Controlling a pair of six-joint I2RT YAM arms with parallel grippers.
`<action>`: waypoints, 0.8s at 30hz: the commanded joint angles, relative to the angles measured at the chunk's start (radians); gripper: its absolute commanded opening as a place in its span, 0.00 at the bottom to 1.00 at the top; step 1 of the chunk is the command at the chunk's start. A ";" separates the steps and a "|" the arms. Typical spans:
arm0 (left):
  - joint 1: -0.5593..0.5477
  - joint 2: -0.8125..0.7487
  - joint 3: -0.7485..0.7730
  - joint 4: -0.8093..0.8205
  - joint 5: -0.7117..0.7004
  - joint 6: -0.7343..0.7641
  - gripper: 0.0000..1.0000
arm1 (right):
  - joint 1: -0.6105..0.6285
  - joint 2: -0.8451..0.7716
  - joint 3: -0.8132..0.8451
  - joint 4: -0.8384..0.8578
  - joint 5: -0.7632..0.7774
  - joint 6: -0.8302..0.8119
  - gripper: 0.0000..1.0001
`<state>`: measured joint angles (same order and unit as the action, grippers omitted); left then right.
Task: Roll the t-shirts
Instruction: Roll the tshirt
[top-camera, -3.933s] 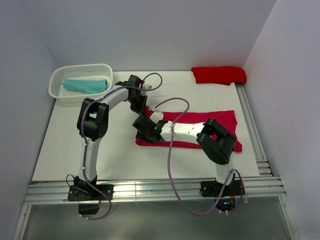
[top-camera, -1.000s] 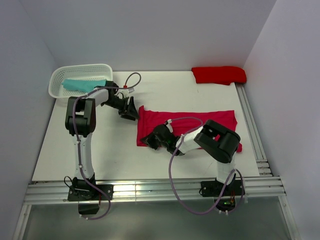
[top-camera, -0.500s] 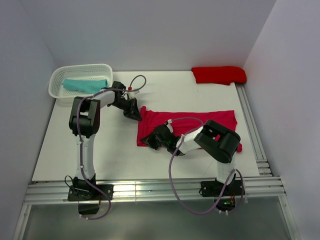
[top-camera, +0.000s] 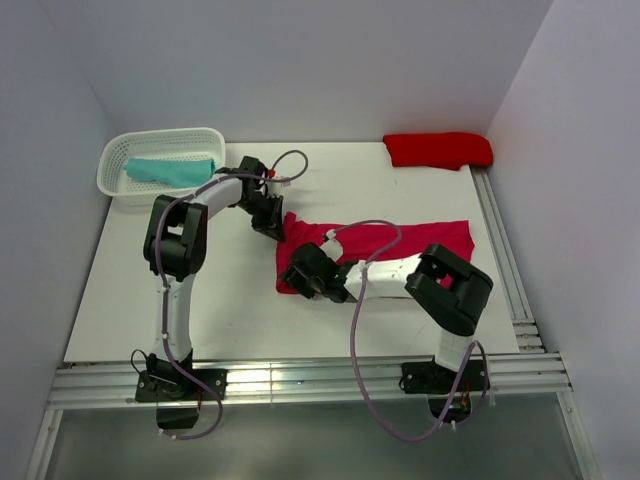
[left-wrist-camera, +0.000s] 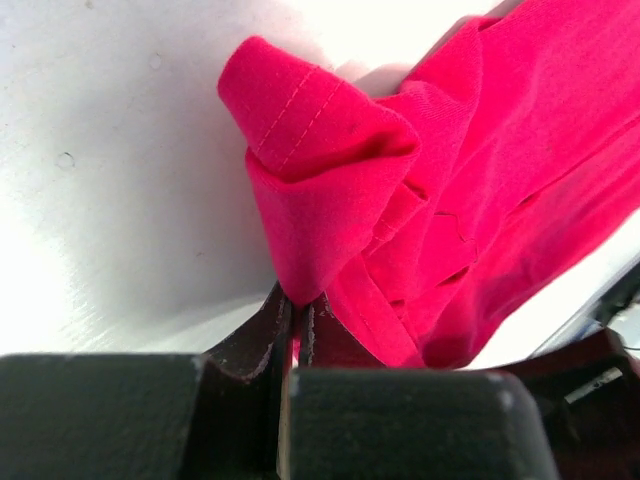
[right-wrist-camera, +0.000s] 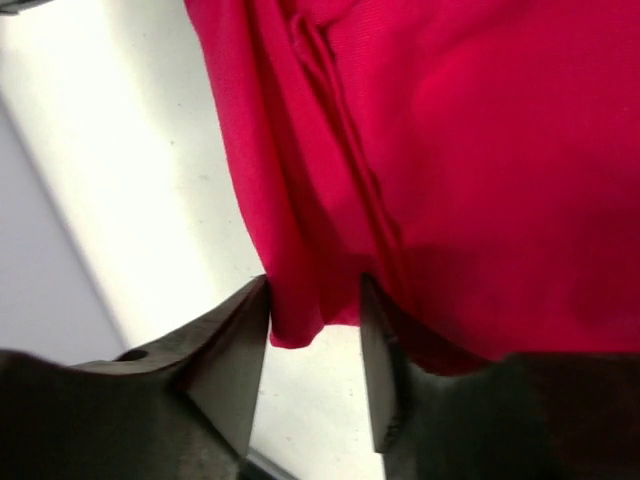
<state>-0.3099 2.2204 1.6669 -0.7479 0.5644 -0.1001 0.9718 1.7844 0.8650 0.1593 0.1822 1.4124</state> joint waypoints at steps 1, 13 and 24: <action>-0.008 -0.015 0.023 -0.036 -0.158 0.051 0.00 | 0.027 -0.031 0.090 -0.300 0.106 -0.079 0.53; -0.029 -0.010 0.056 -0.073 -0.199 0.059 0.00 | 0.087 0.038 0.422 -0.628 0.329 -0.207 0.50; -0.041 0.007 0.114 -0.119 -0.212 0.059 0.00 | 0.085 0.326 0.836 -0.813 0.488 -0.366 0.45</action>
<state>-0.3492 2.2227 1.7382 -0.8379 0.3996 -0.0643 1.0561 2.0857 1.6478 -0.5709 0.5659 1.1023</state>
